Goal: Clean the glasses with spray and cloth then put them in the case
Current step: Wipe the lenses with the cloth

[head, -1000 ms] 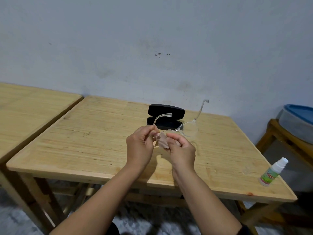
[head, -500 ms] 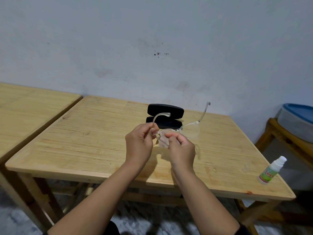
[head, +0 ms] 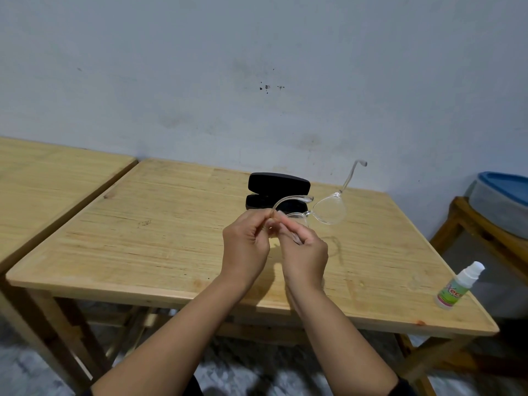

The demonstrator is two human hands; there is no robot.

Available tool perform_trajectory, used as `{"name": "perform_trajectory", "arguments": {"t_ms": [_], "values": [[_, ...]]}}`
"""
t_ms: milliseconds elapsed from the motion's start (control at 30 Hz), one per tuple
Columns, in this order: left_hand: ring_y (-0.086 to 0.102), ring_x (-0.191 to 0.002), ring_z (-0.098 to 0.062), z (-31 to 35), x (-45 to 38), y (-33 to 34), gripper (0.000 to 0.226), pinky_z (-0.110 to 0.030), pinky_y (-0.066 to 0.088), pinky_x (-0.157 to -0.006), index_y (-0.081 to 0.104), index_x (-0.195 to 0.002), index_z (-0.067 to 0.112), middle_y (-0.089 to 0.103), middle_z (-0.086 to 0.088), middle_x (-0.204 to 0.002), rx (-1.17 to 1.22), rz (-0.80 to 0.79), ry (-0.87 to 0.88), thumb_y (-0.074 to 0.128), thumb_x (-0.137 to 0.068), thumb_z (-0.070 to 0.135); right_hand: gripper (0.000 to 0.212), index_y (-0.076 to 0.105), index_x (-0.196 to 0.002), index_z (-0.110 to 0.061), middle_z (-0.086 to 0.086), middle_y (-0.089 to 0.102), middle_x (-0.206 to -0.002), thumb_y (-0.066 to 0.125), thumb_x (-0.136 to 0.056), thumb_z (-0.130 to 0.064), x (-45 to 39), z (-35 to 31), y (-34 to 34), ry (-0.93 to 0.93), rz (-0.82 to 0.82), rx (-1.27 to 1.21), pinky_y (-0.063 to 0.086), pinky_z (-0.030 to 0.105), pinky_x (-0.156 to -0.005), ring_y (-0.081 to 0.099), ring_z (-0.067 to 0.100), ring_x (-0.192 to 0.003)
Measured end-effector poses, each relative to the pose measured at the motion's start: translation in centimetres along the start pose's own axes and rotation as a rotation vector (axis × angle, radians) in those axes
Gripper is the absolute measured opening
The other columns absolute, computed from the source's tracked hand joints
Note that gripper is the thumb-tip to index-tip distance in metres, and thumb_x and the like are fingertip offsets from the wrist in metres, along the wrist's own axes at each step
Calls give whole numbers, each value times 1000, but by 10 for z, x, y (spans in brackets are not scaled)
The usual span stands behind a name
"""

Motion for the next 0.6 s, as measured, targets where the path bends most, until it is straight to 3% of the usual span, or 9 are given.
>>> {"name": "perform_trajectory", "arguments": {"t_ms": [100,267,367,533,600], "values": [[62,-71,-9,-2,-4,-3,18,-16,51,-62,68,-79,12,67,2,-77,-49,7,-18,56,-84,0,18,74,-82,-34,-5,75,-91,71,-81,-16,-3,-4,-1,8,-110,18,55,27,-82,69,9,-91],[63,-72,-11,-6,-12,-9,20,-22,53,-64,68,-79,12,67,4,-75,-52,55,-100,55,-85,-3,11,77,-79,-21,-10,75,-78,71,-77,-12,-4,-19,-7,-5,-202,53,47,8,-65,67,-4,-77],[64,-70,-12,-9,-14,-10,19,-32,58,-65,68,-82,12,67,1,-76,-17,46,-127,54,-87,-1,11,76,-75,-23,-11,74,-74,71,-78,-14,-2,-19,-11,1,-119,45,45,6,-61,66,-6,-74],[64,-77,-10,-6,-7,-7,18,-19,56,-68,68,-82,9,65,4,-79,2,-9,-83,55,-87,-3,17,72,-86,-29,-12,71,-89,64,-87,-14,6,-12,-12,8,158,-12,50,11,-75,63,-3,-85],[64,-78,-9,-5,1,-2,18,-15,54,-69,68,-82,8,65,5,-80,10,-24,-59,56,-86,-5,18,73,-97,-24,-12,70,-95,61,-90,-12,8,-9,-7,70,256,-117,49,7,-70,59,-9,-84]]}}
Point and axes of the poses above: each hand's wrist, its own x-axis away from the middle knuckle, its own y-axis out of the palm, z = x × y, the point moved 3 cm from there along -x, towards the middle knuckle
